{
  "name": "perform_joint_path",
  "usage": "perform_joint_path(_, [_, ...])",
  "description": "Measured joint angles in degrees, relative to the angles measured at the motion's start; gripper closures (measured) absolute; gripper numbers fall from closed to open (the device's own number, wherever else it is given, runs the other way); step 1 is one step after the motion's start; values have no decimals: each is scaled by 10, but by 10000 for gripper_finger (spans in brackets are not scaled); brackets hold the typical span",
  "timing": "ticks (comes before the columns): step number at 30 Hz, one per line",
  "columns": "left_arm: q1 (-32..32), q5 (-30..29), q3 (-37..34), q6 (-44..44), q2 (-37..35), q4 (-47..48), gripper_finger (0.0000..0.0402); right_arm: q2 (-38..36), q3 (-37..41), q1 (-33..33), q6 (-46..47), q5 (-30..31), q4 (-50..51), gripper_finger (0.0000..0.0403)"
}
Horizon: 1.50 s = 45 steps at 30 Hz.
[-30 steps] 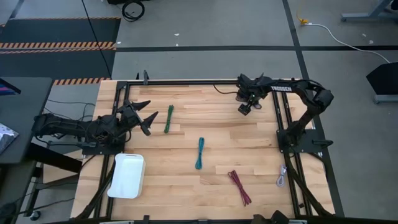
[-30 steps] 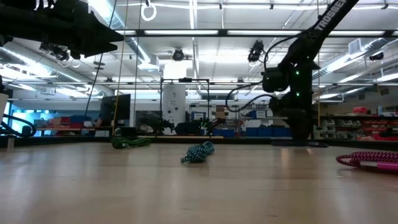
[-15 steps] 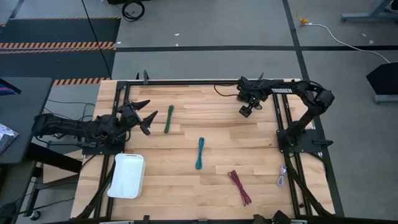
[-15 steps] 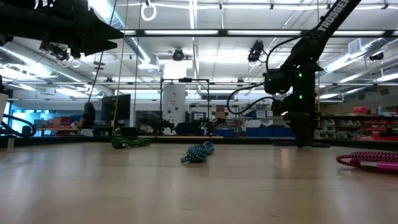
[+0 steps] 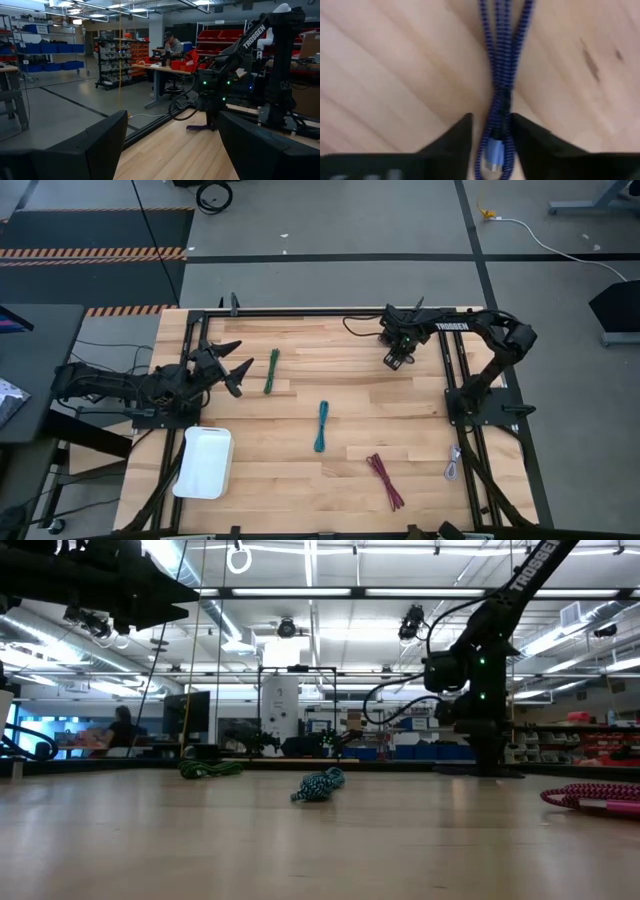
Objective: Pick and place USB-C Cables
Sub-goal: Put the dark blue charger cable into the white bin
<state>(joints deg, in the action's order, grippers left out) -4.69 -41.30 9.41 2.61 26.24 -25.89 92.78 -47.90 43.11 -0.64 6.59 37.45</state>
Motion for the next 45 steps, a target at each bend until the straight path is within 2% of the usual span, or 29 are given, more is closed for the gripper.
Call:
perform_joint_path(3, [0, 0, 0, 0, 0, 0, 83, 0, -1, 0, 0, 1, 3, 367])
perform_joint_path(5, [0, 0, 0, 0, 0, 0, 83, -1, -1, 0, -7, -3, 6, 385])
perform_joint_path(9, [0, 0, 0, 0, 0, 0, 83, -1, 0, -8, 5, -4, 6, 376])
perform_joint_path(14, [0, 0, 0, 0, 0, 0, 83, -1, 0, -39, 11, -19, 7, 395])
perform_joint_path(19, [0, 0, 0, 10, 0, 2, 83, -3, 0, -96, 40, -82, -42, 399])
perform_joint_path(24, [0, 0, 0, 21, 0, 10, 83, -12, -15, -169, 57, -108, -84, 401])
perform_joint_path(32, [0, 0, 0, 21, 0, 13, 83, -43, -137, -276, 79, -89, -94, 402])
perform_joint_path(39, [0, 0, 0, 21, 0, 13, 83, -42, -268, -378, 36, -13, -111, 402])
perform_joint_path(45, [0, 0, 0, 28, 0, -26, 83, -42, -321, -421, 20, 28, -114, 402])
